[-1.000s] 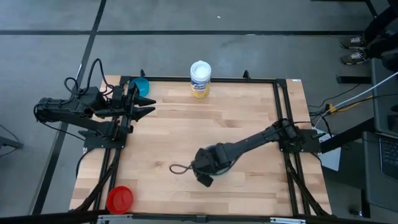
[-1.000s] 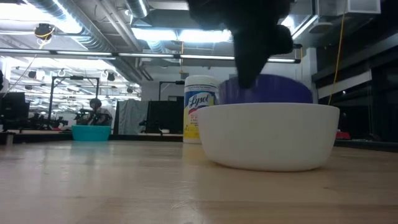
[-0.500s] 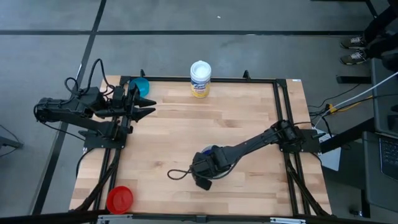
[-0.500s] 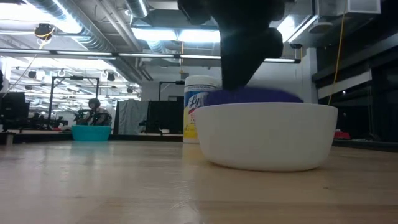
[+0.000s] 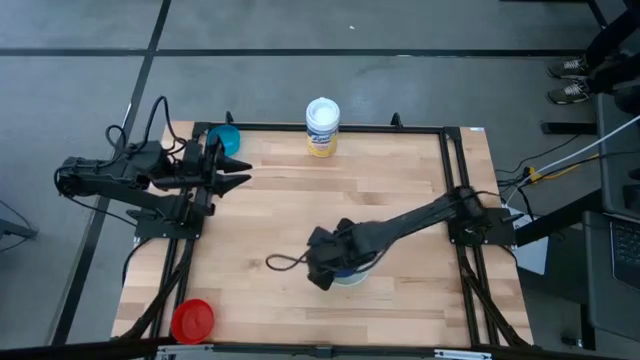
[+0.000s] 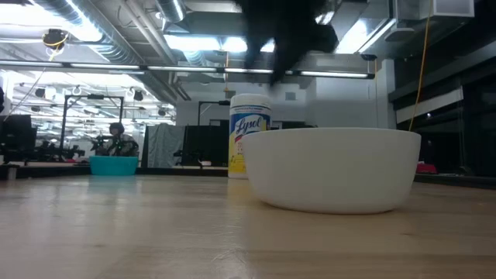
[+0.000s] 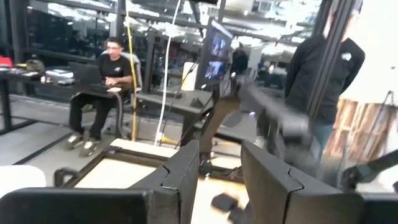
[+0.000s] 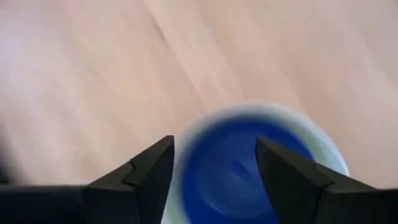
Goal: Nest bowls inside each other
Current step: Stack the red bowl on the top of the blue bowl
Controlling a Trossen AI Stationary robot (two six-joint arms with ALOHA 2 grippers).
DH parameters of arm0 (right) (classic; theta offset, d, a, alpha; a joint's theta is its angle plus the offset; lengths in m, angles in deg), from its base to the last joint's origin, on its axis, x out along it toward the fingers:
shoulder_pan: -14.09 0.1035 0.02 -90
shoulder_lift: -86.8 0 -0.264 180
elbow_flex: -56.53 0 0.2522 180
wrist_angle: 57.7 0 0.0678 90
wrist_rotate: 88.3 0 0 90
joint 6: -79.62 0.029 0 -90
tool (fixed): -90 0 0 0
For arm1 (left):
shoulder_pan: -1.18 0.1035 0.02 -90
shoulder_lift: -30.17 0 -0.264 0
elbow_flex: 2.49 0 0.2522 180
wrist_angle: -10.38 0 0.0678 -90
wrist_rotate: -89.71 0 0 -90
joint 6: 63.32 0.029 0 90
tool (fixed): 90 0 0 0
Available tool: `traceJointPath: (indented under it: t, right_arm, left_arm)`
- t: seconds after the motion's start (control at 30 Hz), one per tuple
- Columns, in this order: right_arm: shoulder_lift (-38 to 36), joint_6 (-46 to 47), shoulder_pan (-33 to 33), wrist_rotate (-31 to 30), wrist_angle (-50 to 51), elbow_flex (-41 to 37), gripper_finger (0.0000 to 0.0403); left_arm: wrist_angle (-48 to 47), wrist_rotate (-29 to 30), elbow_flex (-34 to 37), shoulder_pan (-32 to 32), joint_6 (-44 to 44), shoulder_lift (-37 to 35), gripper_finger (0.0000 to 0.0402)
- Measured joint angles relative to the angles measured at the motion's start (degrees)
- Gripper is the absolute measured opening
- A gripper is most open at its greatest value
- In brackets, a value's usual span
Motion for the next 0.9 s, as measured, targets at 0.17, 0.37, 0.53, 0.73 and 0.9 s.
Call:
traceJointPath:
  t: [0.17, 0.37, 0.53, 0.73, 0.9]
  right_arm:
    - [-10.9, -6.4, 3.0, -10.3, -8.5, 0.1, 0.0203]
    - [-26.7, -17.5, 10.7, -23.3, -6.8, -3.0, 0.0157]
    - [-42.8, -15.2, 17.1, -31.1, -18.5, -18.6, 0.0121]
    - [-58.7, -26.7, 23.0, -30.5, -55.2, -43.0, 0.0098]
    - [-65.2, -31.6, 24.1, -25.1, -71.2, -53.9, 0.0090]
  left_arm:
    - [-2.4, 1.6, 0.0, 0.0, 1.7, -1.5, 0.0116]
    - [-5.1, -1.5, 0.0, 0.0, 3.3, -9.3, 0.0116]
    - [-15.3, 1.3, -0.1, 0.0, 0.5, -15.5, 0.0116]
    - [-36.2, -5.1, -0.1, 0.0, -15.0, -11.4, 0.0116]
    - [-50.3, -26.5, -1.2, -3.1, -24.4, 3.6, 0.0116]
